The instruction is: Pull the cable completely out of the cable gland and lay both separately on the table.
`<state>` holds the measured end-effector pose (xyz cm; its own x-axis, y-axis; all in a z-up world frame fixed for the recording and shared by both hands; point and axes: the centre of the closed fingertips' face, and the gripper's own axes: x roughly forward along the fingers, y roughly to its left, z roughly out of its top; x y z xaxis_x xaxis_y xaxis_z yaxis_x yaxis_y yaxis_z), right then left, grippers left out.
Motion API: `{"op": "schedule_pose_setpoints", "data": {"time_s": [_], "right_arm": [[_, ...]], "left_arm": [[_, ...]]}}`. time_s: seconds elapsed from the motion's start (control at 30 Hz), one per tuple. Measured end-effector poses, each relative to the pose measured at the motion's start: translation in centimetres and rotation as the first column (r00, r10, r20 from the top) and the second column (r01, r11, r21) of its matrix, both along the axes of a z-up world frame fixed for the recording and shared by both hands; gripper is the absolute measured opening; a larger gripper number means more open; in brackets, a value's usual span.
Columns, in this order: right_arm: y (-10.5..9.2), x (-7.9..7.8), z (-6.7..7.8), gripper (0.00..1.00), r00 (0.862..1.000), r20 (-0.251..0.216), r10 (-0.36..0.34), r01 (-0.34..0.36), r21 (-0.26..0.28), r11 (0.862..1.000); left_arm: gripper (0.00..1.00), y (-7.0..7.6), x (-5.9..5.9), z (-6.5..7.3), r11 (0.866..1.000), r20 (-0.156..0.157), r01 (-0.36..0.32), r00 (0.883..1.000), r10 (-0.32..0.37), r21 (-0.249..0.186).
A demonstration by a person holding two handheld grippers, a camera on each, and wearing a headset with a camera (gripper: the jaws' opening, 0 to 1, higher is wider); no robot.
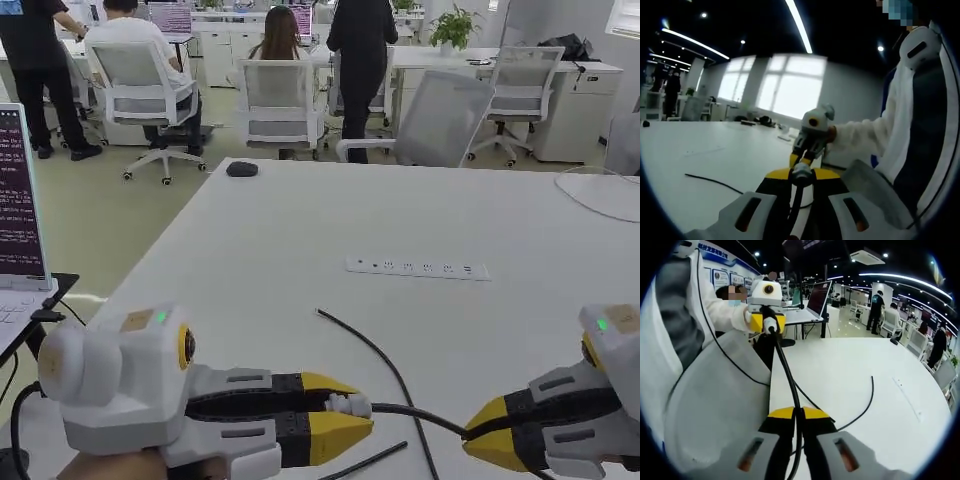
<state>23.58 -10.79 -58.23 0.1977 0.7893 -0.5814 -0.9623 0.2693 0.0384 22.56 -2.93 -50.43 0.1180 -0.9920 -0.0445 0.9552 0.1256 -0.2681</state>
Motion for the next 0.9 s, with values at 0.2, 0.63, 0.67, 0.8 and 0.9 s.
{"op": "schedule_pose_setpoints", "data": {"time_s": [0.2,0.63,0.67,0.8,0.9], "right_arm": [[0.1,-0.2,-0.1,0.04,1.0,-0.015,-0.001,0.001,-0.017,1.0],[2.8,-0.3,5.4,0.14,0.997,0.068,0.031,-0.037,0.094,0.995],[3.7,-0.7,6.0,0.14,0.994,0.092,0.062,-0.072,0.105,0.992],[5.8,-1.6,7.1,0.17,0.978,0.152,0.143,-0.159,0.099,0.982],[7.2,-2.1,7.4,0.17,0.963,0.19,0.189,-0.208,0.081,0.975]], "left_arm": [[0.16,-0.1,-0.1,-0.1,1.0,0.007,-0.005,1.0,0.005,0.029],[0.16,0.1,0.6,0.0,1.0,-0.01,-0.03,1.0,0.03,0.008],[0.16,0.0,0.6,-0.1,1.0,-0.01,-0.028,1.0,0.028,0.009],[0.16,-0.4,0.4,-0.3,1.0,-0.011,-0.016,1.0,0.016,0.015],[0.16,-0.6,0.1,-0.3,1.0,-0.012,-0.004,1.0,0.005,0.012]]}}
